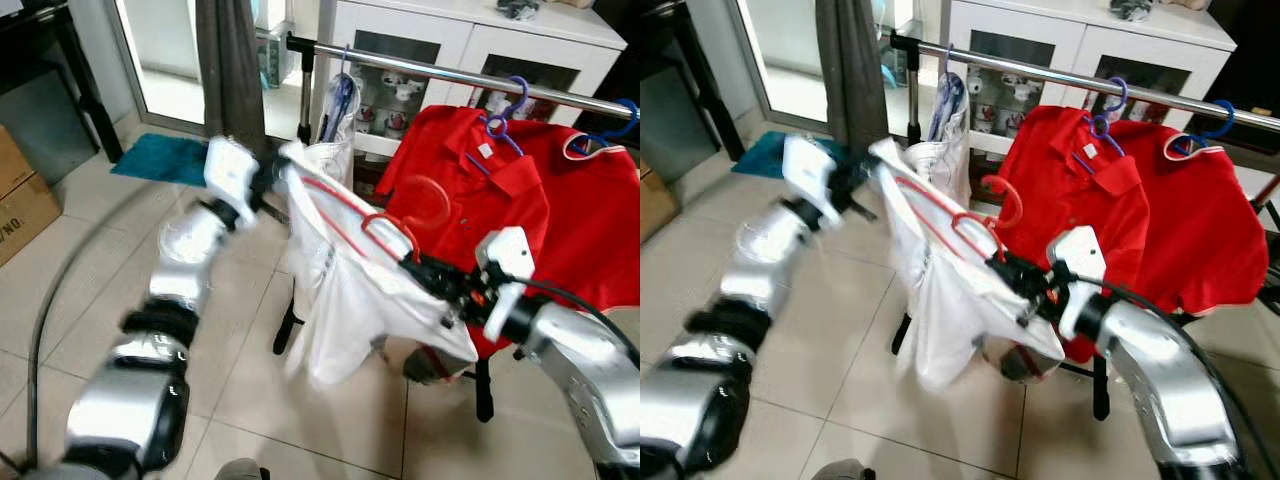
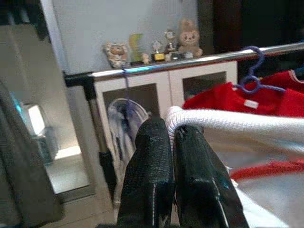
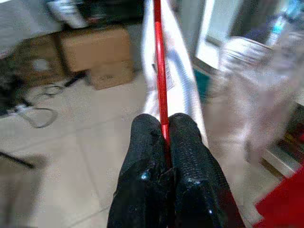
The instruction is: Hang hanger
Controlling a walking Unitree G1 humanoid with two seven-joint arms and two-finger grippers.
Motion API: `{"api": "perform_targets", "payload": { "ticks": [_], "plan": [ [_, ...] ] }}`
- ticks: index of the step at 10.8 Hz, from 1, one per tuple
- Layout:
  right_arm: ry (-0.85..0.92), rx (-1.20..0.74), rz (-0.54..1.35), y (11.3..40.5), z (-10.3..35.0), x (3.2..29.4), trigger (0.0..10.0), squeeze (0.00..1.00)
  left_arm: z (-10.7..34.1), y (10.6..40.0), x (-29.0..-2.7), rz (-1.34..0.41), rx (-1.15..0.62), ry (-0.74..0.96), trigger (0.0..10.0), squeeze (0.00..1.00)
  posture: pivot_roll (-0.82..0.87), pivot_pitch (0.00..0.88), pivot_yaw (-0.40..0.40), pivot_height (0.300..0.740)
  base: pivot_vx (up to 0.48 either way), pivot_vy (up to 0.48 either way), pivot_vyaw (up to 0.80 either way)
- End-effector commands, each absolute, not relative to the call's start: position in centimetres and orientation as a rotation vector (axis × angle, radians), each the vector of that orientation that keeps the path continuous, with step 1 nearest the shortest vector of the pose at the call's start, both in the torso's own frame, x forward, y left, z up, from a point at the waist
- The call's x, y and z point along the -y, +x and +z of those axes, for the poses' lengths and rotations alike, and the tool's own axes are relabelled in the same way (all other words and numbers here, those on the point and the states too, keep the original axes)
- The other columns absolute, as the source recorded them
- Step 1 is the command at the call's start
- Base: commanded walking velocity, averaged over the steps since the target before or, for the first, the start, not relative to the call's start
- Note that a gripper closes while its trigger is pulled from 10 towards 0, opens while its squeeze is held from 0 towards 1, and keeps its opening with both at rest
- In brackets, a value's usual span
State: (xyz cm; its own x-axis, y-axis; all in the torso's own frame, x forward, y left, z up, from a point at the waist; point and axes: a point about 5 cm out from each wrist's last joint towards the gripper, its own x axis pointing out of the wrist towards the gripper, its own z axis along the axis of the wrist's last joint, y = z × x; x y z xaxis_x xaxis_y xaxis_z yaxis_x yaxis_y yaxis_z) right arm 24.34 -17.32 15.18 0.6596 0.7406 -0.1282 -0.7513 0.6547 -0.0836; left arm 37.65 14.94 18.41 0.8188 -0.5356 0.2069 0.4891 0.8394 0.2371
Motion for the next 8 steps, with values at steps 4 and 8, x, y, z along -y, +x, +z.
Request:
{"api": "perform_targets", "payload": {
  "ticks": [4,8],
  "plan": [
    [-0.006,-0.073,0.874,22.1,15.5,20.0,0.0,0.0,20.7,39.3,-20.2,-0.357,0.186,0.121,0.0,0.0,0.04,0.0,-0.063,0.74,0.0,0.0,0.0],
    [0.14,0.028,0.62,24.9,16.2,18.8,0.0,0.0,17.1,38.3,-14.1,-0.598,0.116,-0.003,0.0,0.0,0.03,0.0,-0.05,0.74,0.0,0.0,0.0]
  ]
}}
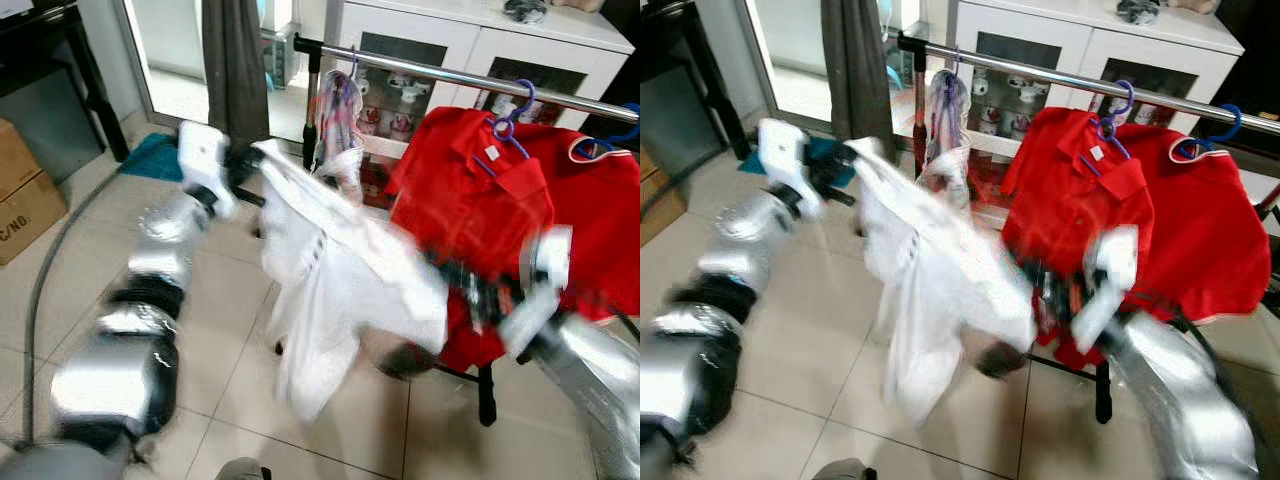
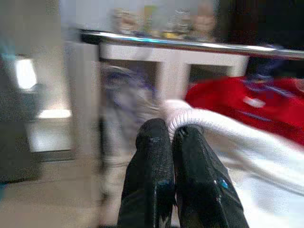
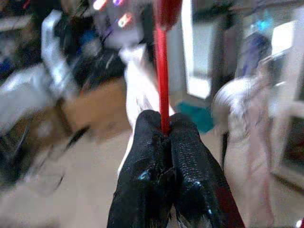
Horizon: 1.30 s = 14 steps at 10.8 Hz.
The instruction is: Hang hanger
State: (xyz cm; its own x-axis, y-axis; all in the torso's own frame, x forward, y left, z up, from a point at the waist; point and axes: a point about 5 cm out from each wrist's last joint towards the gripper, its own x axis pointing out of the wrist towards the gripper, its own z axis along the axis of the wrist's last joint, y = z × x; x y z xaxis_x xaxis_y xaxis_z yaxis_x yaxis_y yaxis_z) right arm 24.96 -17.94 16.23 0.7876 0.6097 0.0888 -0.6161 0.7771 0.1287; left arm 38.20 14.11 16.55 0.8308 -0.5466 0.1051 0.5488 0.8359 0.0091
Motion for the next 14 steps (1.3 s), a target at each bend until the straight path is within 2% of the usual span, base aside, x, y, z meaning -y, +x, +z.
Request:
{"api": "perform_targets", "payload": {
  "ticks": [1,3,4,5,7,8,9,10,11,14],
  "plan": [
    [0.184,0.052,0.583,25.7,16.5,18.4,0.0,0.0,16.3,37.7,-12.0,-0.677,0.109,-0.006,0.0,0.0,0.04,0.0,-0.054,0.74,0.0,0.0,0.0],
    [0.232,0.078,0.536,26.9,16.8,17.3,0.0,0.0,15.4,35.5,-6.9,-0.884,0.117,-0.004,0.0,0.0,0.04,0.0,-0.058,0.74,0.0,0.0,0.0],
    [0.219,0.072,0.515,27.2,16.8,17.4,0.0,0.0,15.5,34.9,-5.8,-0.935,0.129,-0.013,0.0,0.0,0.04,0.0,-0.056,0.74,0.0,0.0,0.0],
    [0.216,0.07,0.446,27.8,16.8,17.9,0.0,0.0,15.9,34.1,-5.2,-0.966,0.15,-0.024,0.0,0.0,0.04,0.0,-0.052,0.74,0.0,0.0,0.0],
    [0.082,-0.061,0.268,27.9,14.6,19.6,0.0,0.0,15.7,33.6,-7.5,-0.814,0.143,-0.05,0.0,0.0,0.04,0.0,-0.04,0.74,0.0,0.0,0.0],
    [0.047,-0.115,0.196,27.2,13.5,20.2,10.0,0.0,15.0,33.1,-9.4,-0.683,0.107,-0.043,4.6,0.0,0.04,0.0,-0.036,0.74,0.0,0.0,0.0],
    [0.054,-0.176,0.174,26.2,12.3,20.1,10.0,0.0,13.6,32.2,-11.3,-0.535,0.016,-0.04,10.0,0.0,0.04,0.0,-0.044,0.74,0.0,0.0,0.0],
    [0.015,-0.255,0.097,25.5,10.9,20.6,10.0,0.0,12.7,31.1,-12.2,-0.452,-0.031,-0.04,10.0,0.0,0.04,0.0,-0.048,0.74,0.0,0.0,-0.54],
    [0.011,-0.283,0.018,25.1,10.3,21.2,10.0,0.0,12.4,30.2,-12.4,-0.45,-0.031,-0.034,10.0,0.0,0.04,0.0,-0.042,0.74,0.0,0.0,-0.8],
    [-0.037,-0.302,0.013,23.8,9.9,20.9,10.0,0.0,11.9,29.1,-13.3,-0.381,-0.119,-0.125,10.0,0.0,0.02,0.0,-0.05,0.74,0.0,0.0,-0.8]
  ]
}}
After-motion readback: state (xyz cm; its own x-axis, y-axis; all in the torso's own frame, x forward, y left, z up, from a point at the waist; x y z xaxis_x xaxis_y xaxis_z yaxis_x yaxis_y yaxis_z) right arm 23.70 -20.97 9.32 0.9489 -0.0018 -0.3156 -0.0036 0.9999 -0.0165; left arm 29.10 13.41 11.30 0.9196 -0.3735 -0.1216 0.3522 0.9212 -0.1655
